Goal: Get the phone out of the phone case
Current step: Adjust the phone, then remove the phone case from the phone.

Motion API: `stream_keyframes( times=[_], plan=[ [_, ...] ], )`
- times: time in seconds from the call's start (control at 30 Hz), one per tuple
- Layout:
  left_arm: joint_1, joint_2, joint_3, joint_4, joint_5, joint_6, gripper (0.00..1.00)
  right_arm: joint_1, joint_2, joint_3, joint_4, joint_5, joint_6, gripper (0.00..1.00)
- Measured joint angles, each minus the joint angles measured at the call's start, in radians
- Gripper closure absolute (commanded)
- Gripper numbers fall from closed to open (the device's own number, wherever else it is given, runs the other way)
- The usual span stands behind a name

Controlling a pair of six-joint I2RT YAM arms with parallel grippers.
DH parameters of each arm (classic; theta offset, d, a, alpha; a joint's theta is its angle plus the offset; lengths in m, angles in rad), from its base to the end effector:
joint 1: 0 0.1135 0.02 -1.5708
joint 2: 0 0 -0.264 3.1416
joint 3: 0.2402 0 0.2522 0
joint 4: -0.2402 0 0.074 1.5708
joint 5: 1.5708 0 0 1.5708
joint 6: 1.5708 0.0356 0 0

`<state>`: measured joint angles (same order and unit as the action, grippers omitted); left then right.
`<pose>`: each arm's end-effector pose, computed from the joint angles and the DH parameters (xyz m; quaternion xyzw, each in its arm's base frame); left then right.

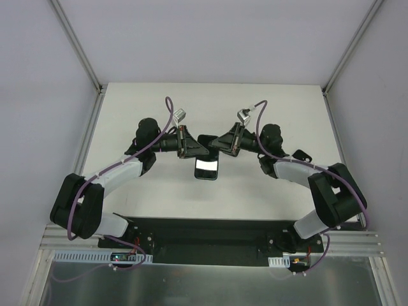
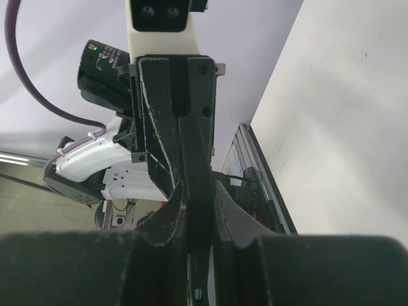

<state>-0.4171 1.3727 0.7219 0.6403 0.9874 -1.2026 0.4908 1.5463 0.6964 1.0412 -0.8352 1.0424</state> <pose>0.2557 -0.1458 0.2707 0.0684 0.7058 -0.6808 0.1832 0.2666 0.1724 0.2516 -0.1426 0.6449 0.6750 0.3289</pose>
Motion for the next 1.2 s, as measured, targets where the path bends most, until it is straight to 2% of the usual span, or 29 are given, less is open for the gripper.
stream_keyframes(
  times=[0.07, 0.1, 0.13, 0.17, 0.23, 0.27, 0.43, 0.63, 0.77, 0.87, 1.0, 1.2],
  plan=[
    [0.002, 0.000, 0.002, 0.012, 0.007, 0.008, 1.00, 0.000, -0.016, 0.013, -0.060, 0.000, -0.025, 0.96],
    [0.003, -0.001, 0.002, 0.014, 0.007, 0.009, 1.00, 0.000, -0.023, 0.024, -0.087, 0.000, -0.041, 0.85],
    [0.006, 0.000, 0.002, 0.020, 0.008, 0.008, 1.00, 0.001, -0.032, 0.036, -0.124, 0.001, -0.062, 0.66],
    [0.006, 0.000, 0.002, 0.023, 0.008, 0.008, 1.00, 0.002, -0.039, 0.048, -0.164, 0.003, -0.080, 0.37],
    [0.006, 0.000, 0.002, 0.032, 0.006, 0.001, 1.00, 0.005, -0.059, 0.076, -0.263, 0.018, -0.142, 0.19],
    [0.006, 0.000, 0.002, 0.037, 0.002, -0.008, 1.00, 0.009, -0.072, 0.084, -0.318, 0.025, -0.178, 0.03],
    [0.023, 0.002, -0.009, 0.090, -0.002, -0.059, 1.00, 0.021, -0.168, 0.126, -0.666, 0.127, -0.363, 0.04],
    [0.067, 0.042, -0.043, 0.179, -0.015, -0.152, 1.00, -0.037, -0.372, 0.124, -0.947, 0.252, -0.501, 0.04],
    [0.075, 0.054, -0.047, 0.194, -0.031, -0.181, 1.00, -0.040, -0.514, 0.074, -1.045, 0.313, -0.544, 0.04],
    [0.078, 0.054, -0.047, 0.194, -0.034, -0.186, 1.00, 0.009, -0.576, 0.027, -1.103, 0.367, -0.555, 0.04],
    [0.078, 0.054, -0.047, 0.193, -0.050, -0.187, 1.00, 0.097, -0.577, 0.013, -1.167, 0.428, -0.557, 0.04],
    [0.078, 0.054, -0.047, 0.193, -0.054, -0.192, 1.00, 0.124, -0.567, 0.013, -1.177, 0.473, -0.556, 0.04]
  ],
)
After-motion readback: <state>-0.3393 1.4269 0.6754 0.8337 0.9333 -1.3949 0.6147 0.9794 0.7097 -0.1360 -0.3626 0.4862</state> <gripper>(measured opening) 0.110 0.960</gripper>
